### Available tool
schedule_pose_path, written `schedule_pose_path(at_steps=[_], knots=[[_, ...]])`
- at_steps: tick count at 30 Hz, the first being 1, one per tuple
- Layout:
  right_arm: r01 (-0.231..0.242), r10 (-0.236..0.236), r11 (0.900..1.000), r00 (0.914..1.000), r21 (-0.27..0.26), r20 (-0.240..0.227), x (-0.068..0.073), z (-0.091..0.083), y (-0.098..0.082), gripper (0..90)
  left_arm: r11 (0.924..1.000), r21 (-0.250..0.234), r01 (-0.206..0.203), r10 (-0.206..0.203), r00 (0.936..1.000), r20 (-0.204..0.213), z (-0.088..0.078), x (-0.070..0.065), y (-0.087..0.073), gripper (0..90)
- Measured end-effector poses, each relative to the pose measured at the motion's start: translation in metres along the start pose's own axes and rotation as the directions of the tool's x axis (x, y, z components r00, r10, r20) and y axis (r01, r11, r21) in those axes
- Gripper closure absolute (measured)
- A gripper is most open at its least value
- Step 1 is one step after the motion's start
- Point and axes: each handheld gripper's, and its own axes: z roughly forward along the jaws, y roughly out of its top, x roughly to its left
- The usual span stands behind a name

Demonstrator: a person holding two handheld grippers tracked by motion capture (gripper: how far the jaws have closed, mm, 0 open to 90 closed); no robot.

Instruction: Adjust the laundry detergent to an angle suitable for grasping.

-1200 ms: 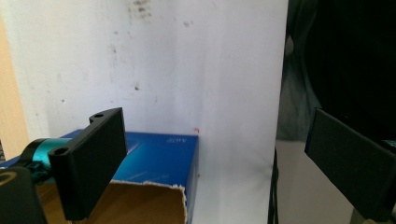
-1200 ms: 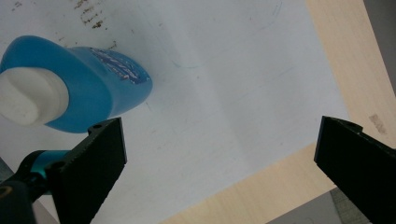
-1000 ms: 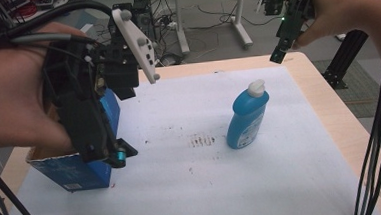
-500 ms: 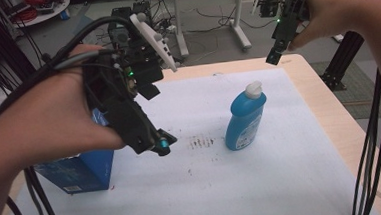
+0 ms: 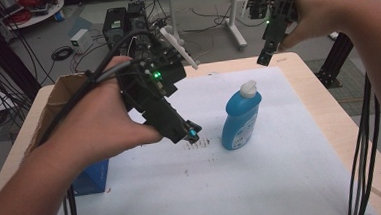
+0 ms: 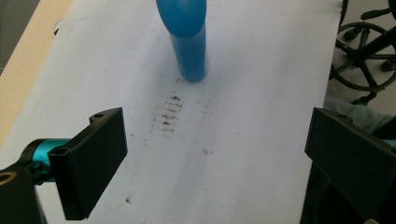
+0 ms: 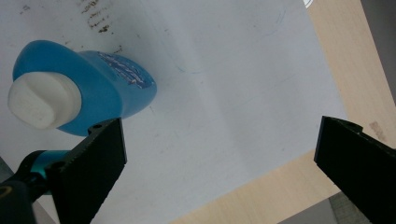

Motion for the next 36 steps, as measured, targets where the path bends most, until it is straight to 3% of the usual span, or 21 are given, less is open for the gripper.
schedule_pose_path(at_steps=[11, 19, 23, 30, 36], knots=[[0.004, -0.004, 1.000, 1.0000, 0.000, -0.006, -0.002, 0.003, 0.004, 1.3, 0.9984, -0.036, 0.044, -0.044, 0.9990, -0.005, 0.038, 0.009, 0.017, 5.6], [-0.006, 0.006, 1.000, 0.9999, -0.001, -0.015, -0.004, 0.008, 0.002, 1.3, 0.9964, -0.058, 0.063, -0.061, 0.9979, 0.022, 0.069, 0.010, 0.027, 5.7], [-0.010, 0.010, 1.000, 0.9998, 0.007, -0.019, -0.004, 0.012, -0.001, 1.3, 0.9974, -0.043, 0.058, -0.056, 0.9978, 0.036, 0.082, 0.009, 0.034, 5.6], [-0.005, 0.005, 1.000, 0.9998, 0.000, -0.021, -0.004, 0.013, 0.000, 1.3, 0.9943, -0.057, 0.091, -0.090, 0.9959, 0.009, 0.101, 0.011, 0.046, 5.6], [-0.005, 0.005, 1.000, 0.9998, 0.001, -0.021, -0.005, 0.013, -0.001, 1.3, 0.9941, -0.053, 0.094, -0.095, 0.9955, -0.010, 0.117, 0.012, 0.053, 5.7]])
